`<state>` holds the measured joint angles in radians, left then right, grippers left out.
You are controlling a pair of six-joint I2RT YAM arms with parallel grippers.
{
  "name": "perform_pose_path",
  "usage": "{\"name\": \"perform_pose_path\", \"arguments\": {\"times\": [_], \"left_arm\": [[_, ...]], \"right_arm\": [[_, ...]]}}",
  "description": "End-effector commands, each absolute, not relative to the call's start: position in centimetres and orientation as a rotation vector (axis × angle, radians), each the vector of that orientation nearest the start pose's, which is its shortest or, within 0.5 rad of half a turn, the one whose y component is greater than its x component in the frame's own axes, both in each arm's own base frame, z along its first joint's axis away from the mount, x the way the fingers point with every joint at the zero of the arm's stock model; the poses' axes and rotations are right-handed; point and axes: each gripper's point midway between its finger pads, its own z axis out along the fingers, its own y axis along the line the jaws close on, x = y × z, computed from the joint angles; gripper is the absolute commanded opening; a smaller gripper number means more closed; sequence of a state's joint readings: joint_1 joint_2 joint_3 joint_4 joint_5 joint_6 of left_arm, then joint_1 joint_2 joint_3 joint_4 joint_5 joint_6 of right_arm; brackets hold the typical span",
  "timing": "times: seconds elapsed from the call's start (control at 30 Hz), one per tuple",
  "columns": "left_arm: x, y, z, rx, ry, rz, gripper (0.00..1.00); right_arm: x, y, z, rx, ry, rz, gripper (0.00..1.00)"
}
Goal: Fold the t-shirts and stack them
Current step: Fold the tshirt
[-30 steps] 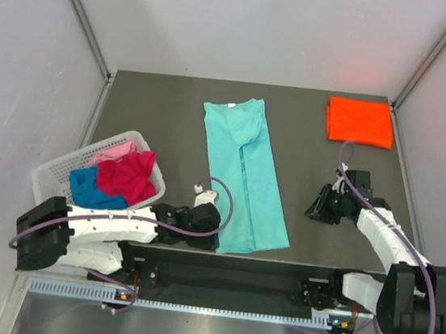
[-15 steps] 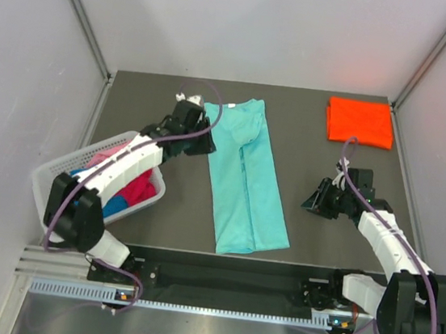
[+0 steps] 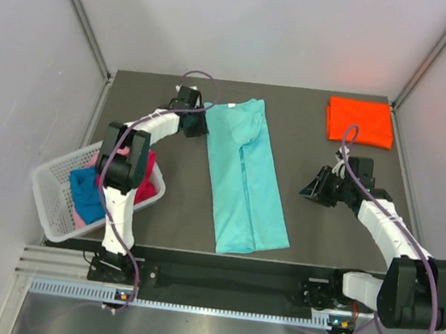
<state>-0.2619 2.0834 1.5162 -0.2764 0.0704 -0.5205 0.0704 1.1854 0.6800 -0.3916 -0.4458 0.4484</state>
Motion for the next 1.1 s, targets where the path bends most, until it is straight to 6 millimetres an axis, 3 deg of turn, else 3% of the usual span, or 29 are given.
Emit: {"name": "perform_pose_path", "arguments": {"times": [0.0, 0.2, 0.37, 0.43, 0.5, 0.53, 0.57, 0.63, 0.67, 0.77, 0.8, 0.83, 0.9, 0.93, 0.97, 1.07], "left_arm": [[54.9, -17.3, 9.0, -0.201, 2.26, -0.455, 0.4], [57.8, -16.1, 6.9, -0.218, 2.257, -0.378, 0.39], [60.0, -15.7, 5.5, -0.213, 2.222, -0.333, 0.34], [61.2, -15.6, 6.1, -0.218, 2.198, -0.324, 0.17], [61.9, -15.6, 5.2, -0.218, 2.193, -0.318, 0.0], [63.0, -15.6, 6.1, -0.22, 2.153, -0.326, 0.0], [63.4, -15.7, 5.2, -0.219, 2.152, -0.335, 0.0], [65.1, -16.2, 6.6, -0.221, 2.086, -0.373, 0.0], [65.5, -16.6, 5.7, -0.225, 2.089, -0.396, 0.0], [67.2, -17.8, 6.7, -0.207, 2.059, -0.468, 0.0], [67.5, -17.9, 7.2, -0.205, 2.048, -0.48, 0.02], [67.7, -18.0, 7.9, -0.212, 2.036, -0.49, 0.13], [67.6, -17.9, 9.5, -0.216, 2.012, -0.506, 0.26], [66.9, -18.0, 9.1, -0.218, 2.028, -0.514, 0.32], [66.6, -18.1, 11.3, -0.205, 2.0, -0.533, 0.37], [64.4, -18.5, 14.5, -0.156, 1.988, -0.576, 0.39]], "right_arm": [[28.8, 11.9, 11.5, 0.22, 2.41, 0.795, 0.31], [29.1, 11.4, 10.8, 0.245, 2.432, 0.751, 0.31], [30.1, 11.5, 11.8, 0.24, 2.413, 0.736, 0.31], [30.4, 11.6, 12.1, 0.236, 2.409, 0.737, 0.31], [30.7, 11.8, 12.0, 0.249, 2.41, 0.732, 0.31], [30.8, 11.9, 11.9, 0.254, 2.409, 0.728, 0.31], [31.1, 12.0, 11.9, 0.274, 2.407, 0.723, 0.31], [31.1, 12.6, 11.5, 0.256, 2.438, 0.723, 0.31], [31.2, 12.7, 11.3, 0.251, 2.45, 0.703, 0.31], [31.5, 13.3, 10.5, 0.216, 2.482, 0.662, 0.31], [31.8, 13.4, 10.2, 0.216, 2.493, 0.654, 0.3], [31.8, 13.7, 10.2, 0.216, 2.502, 0.66, 0.3], [32.0, 14.1, 9.9, 0.218, 2.519, 0.665, 0.29], [32.1, 14.6, 10.0, 0.217, 2.516, 0.675, 0.29], [32.2, 14.8, 10.1, 0.215, 2.511, 0.68, 0.29], [32.0, 15.4, 10.3, 0.196, 2.506, 0.694, 0.29]]}}
